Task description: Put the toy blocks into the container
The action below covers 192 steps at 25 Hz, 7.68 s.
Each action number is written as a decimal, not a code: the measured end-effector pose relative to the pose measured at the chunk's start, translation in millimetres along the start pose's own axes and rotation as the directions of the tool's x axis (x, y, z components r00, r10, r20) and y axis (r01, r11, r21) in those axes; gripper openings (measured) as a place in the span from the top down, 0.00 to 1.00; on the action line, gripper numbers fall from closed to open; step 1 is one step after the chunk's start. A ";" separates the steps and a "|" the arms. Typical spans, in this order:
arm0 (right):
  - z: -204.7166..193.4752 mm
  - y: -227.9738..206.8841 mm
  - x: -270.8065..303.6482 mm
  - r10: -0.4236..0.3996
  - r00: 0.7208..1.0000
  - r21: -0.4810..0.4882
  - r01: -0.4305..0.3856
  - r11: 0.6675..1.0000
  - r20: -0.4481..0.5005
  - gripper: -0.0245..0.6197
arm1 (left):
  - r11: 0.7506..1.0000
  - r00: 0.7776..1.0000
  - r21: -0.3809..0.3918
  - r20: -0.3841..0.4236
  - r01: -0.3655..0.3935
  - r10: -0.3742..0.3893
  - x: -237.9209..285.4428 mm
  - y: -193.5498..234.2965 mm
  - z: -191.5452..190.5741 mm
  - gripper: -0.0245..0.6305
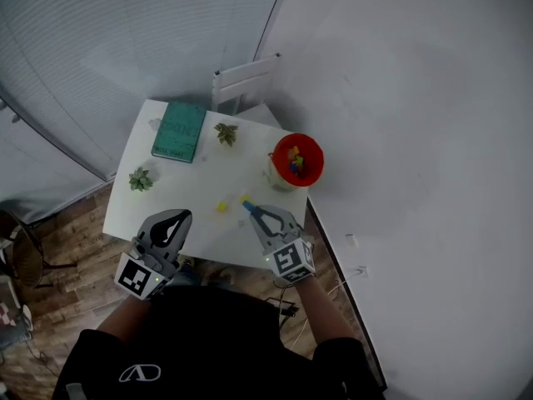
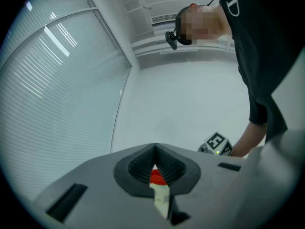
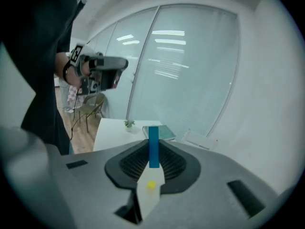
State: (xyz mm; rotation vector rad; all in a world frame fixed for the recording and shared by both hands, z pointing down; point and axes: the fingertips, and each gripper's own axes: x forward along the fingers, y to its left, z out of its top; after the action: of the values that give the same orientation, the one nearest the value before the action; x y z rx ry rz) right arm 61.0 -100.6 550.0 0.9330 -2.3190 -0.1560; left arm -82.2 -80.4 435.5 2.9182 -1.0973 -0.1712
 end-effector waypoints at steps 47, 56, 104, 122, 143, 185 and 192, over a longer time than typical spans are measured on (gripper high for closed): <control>21.0 -188.0 -122.1 -0.691 0.619 0.408 0.559 0.722 0.375 0.86 | 0.994 0.992 0.040 0.067 0.100 -0.102 35.7 -34.6 29.1 0.96; -12.8 -245.4 -81.1 -0.709 0.640 0.427 0.576 0.698 0.296 0.86 | 0.998 0.997 0.038 0.042 0.058 -0.060 29.7 -26.7 21.2 0.96; 82.7 -85.6 -136.5 -0.458 0.753 0.430 0.257 0.865 0.472 0.65 | 0.995 0.994 0.047 0.069 0.082 -0.086 40.2 -27.6 28.0 0.96; 79.8 -70.6 -114.4 -0.420 0.786 0.421 0.227 0.878 0.454 0.65 | 0.996 0.995 0.040 0.058 0.076 -0.079 36.8 -26.0 22.9 0.96; -108.9 -41.1 105.9 -0.042 0.998 0.430 0.062 0.901 -0.055 0.64 | 0.999 0.999 0.023 0.025 -0.022 0.022 4.5 -12.2 10.8 0.96; -165.8 -1.2 167.3 0.237 0.914 0.370 -0.106 0.923 -0.329 0.74 | 0.998 0.995 0.000 -0.074 -0.069 0.069 -21.2 0.6 -18.2 0.96; -60.4 -43.4 101.2 0.034 0.995 0.294 -0.007 0.956 -0.088 0.74 | 1.000 0.999 0.005 -0.025 -0.022 0.022 -6.3 1.1 -4.5 0.96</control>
State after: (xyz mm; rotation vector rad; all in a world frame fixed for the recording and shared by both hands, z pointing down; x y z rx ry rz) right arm 66.2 -192.4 635.5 1.0346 -2.3022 0.2431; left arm -87.1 -77.1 440.7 2.9028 -1.1268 -0.1317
